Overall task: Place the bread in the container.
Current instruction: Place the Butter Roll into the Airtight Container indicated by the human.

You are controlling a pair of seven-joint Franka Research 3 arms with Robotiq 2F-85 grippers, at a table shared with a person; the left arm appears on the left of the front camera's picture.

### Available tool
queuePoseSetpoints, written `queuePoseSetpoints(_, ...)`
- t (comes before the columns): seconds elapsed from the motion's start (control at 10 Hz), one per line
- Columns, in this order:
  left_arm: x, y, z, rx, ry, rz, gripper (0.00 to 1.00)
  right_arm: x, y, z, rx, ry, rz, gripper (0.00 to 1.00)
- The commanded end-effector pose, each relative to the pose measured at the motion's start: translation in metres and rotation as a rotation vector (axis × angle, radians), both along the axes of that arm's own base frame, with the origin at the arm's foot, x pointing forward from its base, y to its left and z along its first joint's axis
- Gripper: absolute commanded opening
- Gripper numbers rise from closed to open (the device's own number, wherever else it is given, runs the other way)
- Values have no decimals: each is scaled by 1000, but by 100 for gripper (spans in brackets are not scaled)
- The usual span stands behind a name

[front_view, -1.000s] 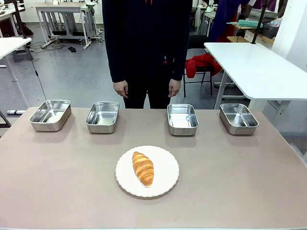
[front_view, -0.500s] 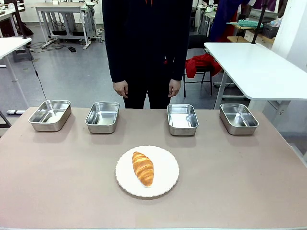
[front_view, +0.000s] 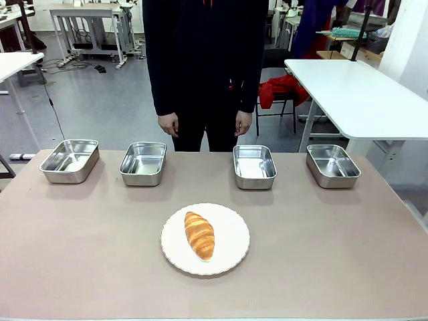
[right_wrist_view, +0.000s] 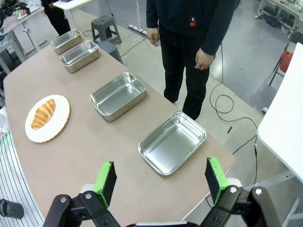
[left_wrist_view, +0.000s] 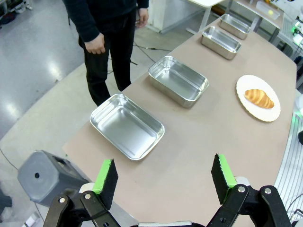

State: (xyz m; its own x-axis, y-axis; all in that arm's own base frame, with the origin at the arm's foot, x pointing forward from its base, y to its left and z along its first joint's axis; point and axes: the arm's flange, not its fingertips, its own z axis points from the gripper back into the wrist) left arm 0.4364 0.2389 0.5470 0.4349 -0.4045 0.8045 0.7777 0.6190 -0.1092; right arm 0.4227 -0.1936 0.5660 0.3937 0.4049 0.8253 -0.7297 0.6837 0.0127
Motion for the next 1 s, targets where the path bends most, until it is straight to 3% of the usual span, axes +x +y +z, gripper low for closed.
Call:
queuePoseSetpoints(0.0, -1, 1, 1, 1, -5, -3, 100, 0, 0, 1, 1, -2, 0, 98)
queuePoseSetpoints(0.9, -1, 1, 1, 1, -5, -3, 100, 0, 0, 1, 1, -2, 0, 98)
